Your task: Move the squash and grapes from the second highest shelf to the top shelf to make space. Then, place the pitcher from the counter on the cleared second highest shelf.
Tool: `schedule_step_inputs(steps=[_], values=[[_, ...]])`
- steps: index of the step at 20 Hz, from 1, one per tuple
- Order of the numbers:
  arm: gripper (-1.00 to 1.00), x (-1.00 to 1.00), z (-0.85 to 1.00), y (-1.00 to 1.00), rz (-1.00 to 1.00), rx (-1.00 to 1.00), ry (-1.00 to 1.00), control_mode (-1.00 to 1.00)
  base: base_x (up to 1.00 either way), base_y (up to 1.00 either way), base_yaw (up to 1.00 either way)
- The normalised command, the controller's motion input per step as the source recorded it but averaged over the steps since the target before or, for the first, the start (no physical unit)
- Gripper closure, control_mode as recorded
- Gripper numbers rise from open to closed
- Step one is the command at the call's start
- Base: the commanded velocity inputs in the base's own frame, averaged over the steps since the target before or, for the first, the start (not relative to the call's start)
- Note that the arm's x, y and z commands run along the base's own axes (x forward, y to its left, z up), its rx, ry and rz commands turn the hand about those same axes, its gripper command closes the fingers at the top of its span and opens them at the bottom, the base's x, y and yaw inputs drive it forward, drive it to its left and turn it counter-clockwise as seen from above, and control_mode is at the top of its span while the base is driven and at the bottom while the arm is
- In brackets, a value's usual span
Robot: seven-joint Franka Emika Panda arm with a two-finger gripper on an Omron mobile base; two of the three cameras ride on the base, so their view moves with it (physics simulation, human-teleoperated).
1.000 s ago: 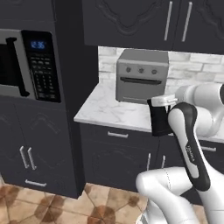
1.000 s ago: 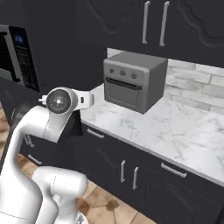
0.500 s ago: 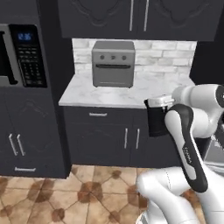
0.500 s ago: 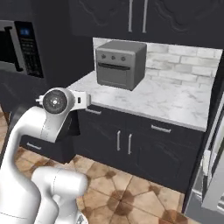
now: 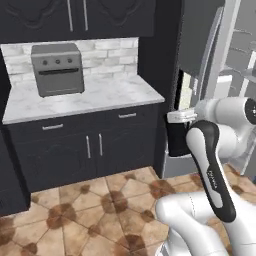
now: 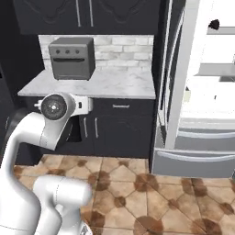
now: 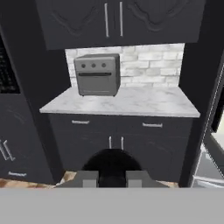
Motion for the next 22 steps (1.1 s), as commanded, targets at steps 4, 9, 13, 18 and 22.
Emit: schedule_step_inputs(steps=[4,9,13,18,22], values=[[1.0,0.0,0.0,0.0,0.0,0.0,0.0,1.0,-0.03,-0.74,-0.46],[1.0,0.0,0.0,0.0,0.0,0.0,0.0,1.0,0.26,-0.99,-0.19],[1.0,0.0,0.0,0.0,0.0,0.0,0.0,1.0,0.5,-0.99,0.0],[1.0,0.0,0.0,0.0,0.0,0.0,0.0,1.0,0.57,-0.91,0.09],[1.0,0.0,0.0,0.0,0.0,0.0,0.0,1.0,0.55,-0.58,0.34]])
